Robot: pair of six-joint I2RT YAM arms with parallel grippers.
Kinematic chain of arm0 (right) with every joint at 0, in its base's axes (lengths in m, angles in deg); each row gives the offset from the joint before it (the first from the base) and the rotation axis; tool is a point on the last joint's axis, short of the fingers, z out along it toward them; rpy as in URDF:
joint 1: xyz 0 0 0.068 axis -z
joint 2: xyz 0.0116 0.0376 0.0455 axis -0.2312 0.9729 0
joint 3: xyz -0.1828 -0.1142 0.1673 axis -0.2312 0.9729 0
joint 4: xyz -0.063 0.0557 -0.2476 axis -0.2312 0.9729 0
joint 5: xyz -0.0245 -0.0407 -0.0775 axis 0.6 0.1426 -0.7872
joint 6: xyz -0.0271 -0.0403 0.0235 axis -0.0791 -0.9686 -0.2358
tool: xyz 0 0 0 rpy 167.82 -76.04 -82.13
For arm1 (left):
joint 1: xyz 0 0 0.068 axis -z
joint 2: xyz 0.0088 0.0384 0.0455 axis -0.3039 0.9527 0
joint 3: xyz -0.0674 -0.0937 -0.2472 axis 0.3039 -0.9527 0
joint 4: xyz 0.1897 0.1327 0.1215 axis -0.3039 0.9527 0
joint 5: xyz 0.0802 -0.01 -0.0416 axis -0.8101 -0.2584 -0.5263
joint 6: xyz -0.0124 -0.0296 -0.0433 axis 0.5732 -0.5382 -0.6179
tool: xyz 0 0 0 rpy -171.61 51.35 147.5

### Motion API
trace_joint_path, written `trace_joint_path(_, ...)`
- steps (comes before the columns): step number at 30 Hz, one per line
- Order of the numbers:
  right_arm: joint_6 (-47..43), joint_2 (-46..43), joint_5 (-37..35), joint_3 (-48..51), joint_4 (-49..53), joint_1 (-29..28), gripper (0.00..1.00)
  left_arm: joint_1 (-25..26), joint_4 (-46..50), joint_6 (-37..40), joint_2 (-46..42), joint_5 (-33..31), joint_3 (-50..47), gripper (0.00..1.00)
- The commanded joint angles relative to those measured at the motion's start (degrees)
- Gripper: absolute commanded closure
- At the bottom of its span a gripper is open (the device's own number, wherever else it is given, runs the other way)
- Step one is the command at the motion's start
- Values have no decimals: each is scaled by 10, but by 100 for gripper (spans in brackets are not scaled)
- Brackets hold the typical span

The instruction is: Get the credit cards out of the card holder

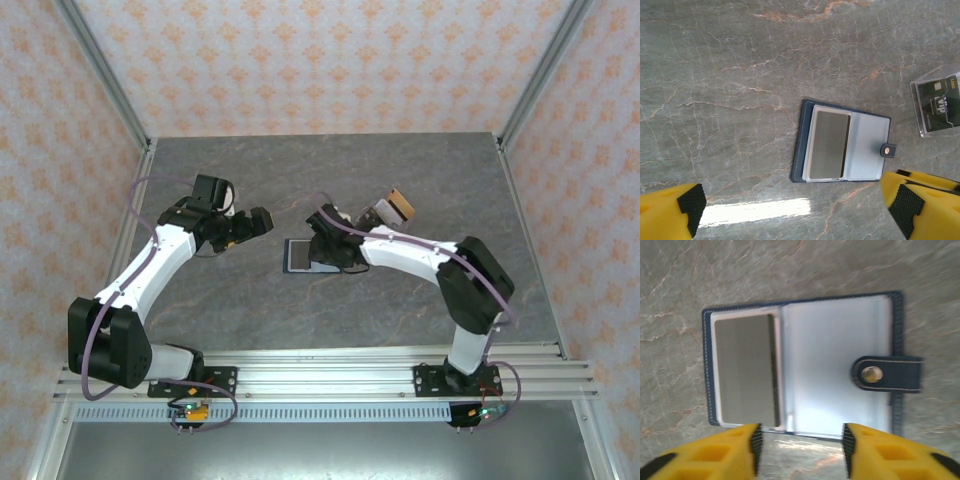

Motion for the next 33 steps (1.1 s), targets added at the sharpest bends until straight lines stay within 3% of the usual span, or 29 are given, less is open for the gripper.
trace_joint_path(1,27,32,16,-41,-23,0,62,-2,2,-10,-11,10,-2,0)
trace_joint_path(6,23,74,29,-70,-36,3,71,-1,-14,-14,5,31,-11,0)
trace_joint_path(15,53,113,47,-78,-49,18,73,16,-55,-43,64,56,-11,0)
trace_joint_path(19,56,118,57,-69,-57,21,76,35,-64,-54,106,65,6,5)
trace_joint_path(24,57,117,68,-56,-69,23,81,61,-76,-66,155,66,25,18)
trace_joint_path(30,56,108,75,-40,-80,28,82,79,-93,-78,209,71,48,45)
trace_joint_path(33,56,102,75,-33,-83,30,81,81,-102,-84,224,68,55,52)
